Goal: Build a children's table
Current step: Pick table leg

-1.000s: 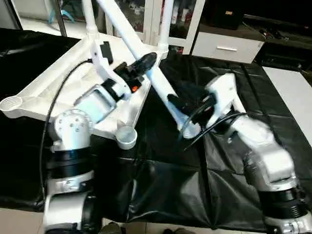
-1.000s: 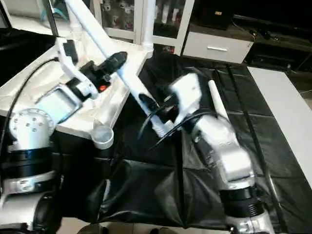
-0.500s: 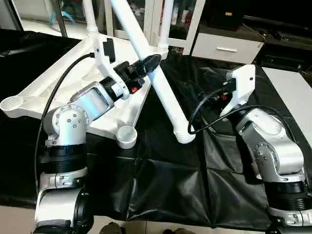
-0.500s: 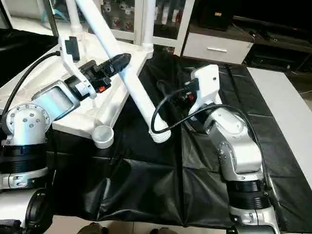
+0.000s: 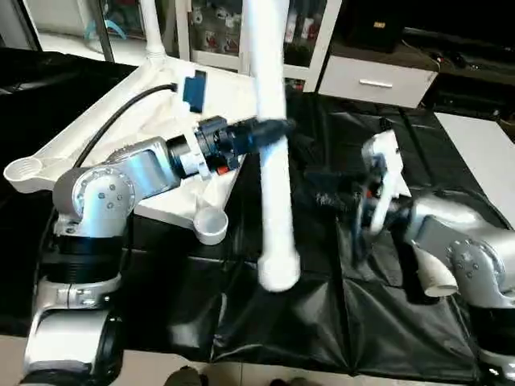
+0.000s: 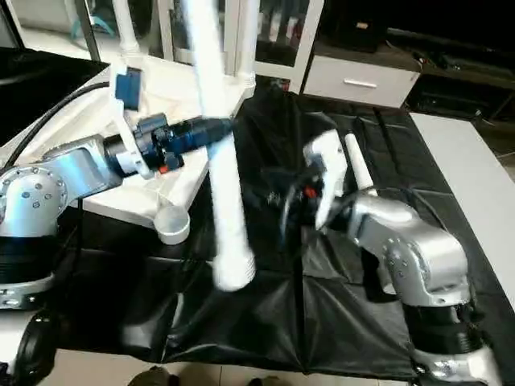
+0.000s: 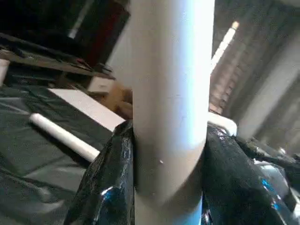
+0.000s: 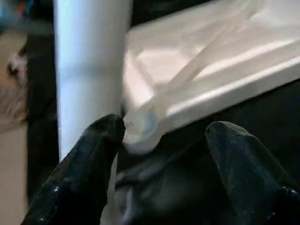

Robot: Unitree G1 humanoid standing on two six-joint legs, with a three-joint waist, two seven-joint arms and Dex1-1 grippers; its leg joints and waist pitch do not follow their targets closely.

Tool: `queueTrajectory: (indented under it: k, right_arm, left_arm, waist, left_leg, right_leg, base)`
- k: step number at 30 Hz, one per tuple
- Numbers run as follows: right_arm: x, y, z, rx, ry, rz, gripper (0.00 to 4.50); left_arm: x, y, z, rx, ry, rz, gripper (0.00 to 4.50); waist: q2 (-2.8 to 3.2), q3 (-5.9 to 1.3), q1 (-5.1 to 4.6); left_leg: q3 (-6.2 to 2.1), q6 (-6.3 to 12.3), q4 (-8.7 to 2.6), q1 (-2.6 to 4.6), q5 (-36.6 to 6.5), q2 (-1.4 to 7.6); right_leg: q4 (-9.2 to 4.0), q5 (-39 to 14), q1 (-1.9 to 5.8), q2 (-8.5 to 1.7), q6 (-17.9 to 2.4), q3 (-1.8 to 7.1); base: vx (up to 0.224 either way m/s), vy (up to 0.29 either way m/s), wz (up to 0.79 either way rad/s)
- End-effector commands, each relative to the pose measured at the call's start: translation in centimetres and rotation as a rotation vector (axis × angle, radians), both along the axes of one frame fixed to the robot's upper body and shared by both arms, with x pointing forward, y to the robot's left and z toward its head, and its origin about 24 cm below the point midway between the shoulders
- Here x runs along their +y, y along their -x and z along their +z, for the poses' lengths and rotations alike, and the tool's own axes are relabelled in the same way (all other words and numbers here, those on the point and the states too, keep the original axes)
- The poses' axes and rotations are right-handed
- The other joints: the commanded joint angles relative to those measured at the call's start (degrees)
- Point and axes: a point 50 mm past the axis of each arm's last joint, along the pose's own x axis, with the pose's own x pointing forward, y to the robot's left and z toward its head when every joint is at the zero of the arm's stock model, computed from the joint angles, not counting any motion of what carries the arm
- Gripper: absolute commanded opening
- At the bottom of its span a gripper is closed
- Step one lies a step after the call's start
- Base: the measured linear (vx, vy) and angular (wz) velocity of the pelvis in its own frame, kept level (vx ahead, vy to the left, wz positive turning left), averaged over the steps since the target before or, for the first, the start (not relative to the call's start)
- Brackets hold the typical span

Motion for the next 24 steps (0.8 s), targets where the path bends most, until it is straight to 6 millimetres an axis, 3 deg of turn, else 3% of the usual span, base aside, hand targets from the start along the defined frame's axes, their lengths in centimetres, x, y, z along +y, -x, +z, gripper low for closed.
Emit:
queueTrajectory:
  k: [1, 8, 9, 13, 23, 24]
  right_arm:
    - [1.3, 1.2, -0.6, 0.04, 0.012, 0.114, 3.31]
    - [1.6, 1.6, -1.5, 0.094, 0.004, 0.11, 3.31]
    - [1.7, 1.6, -1.6, 0.095, 0.004, 0.111, 3.31]
    - [1.4, 1.6, -1.1, 0.106, -0.064, 0.095, 3.31]
    - [1.6, 1.9, -1.4, 0.124, -0.057, 0.107, 3.31]
    - [1.7, 1.9, -1.4, 0.125, -0.056, 0.109, 3.31]
  left_arm:
    - [-0.6, 0.0, 1.6, -0.074, 0.012, -0.034, 1.72]
    - [-0.7, -0.2, 1.9, -0.104, 0.018, -0.066, 1.72]
    - [-0.7, -0.2, 1.9, -0.105, 0.018, -0.067, 1.72]
    - [-0.4, -0.8, 1.9, -0.115, 0.016, -0.041, 1.72]
    - [-0.2, -1.2, 2.3, -0.127, 0.046, -0.019, 1.72]
    - [-0.3, -1.2, 2.4, -0.127, 0.053, -0.021, 1.72]
  waist:
    - [0.95, -4.39, 0.05]
    - [0.93, -4.49, 0.09]
    - [1.41, -4.44, 0.17]
    - [1.09, -4.47, 0.18]
    - [1.28, -4.46, 0.18]
    - [0.97, -4.46, 0.11]
  left_leg:
    - [-2.01, -0.96, -4.59, 1.12, -5.57, 5.1]
    - [-2.1, -1.38, -4.55, 1.05, -5.97, 5.1]
    - [-2.19, -1.53, -4.56, 1.04, -5.96, 5.1]
    - [-2.14, -1.12, -4.56, 0.95, -5.87, 5.07]
    - [-2.18, -1.83, -4.62, 1.01, -6.31, 5.16]
    - [-2.17, -1.78, -4.63, 0.98, -6.3, 5.17]
  right_leg:
    - [-3.8, -10.54, 3.1, -5.95, -12.15, 3.46]
    - [-3.81, -11.09, 2.99, -6.02, -12.35, 3.39]
    - [-3.7, -10.73, 2.97, -6.06, -12.48, 3.4]
    - [-3.76, -9.75, 3.1, -6.11, -13.05, 3.42]
    - [-3.71, -9.6, 3.1, -6.14, -13.2, 3.38]
    - [-3.74, -9.69, 3.12, -6.12, -13.18, 3.38]
  base:
    - [0.0, 0.0, 0.0]
    - [0.0, 0.0, 0.0]
    - [0.0, 0.0, 0.0]
    - [0.0, 0.0, 0.0]
    - [0.0, 0.0, 0.0]
    - [0.0, 0.0, 0.0]
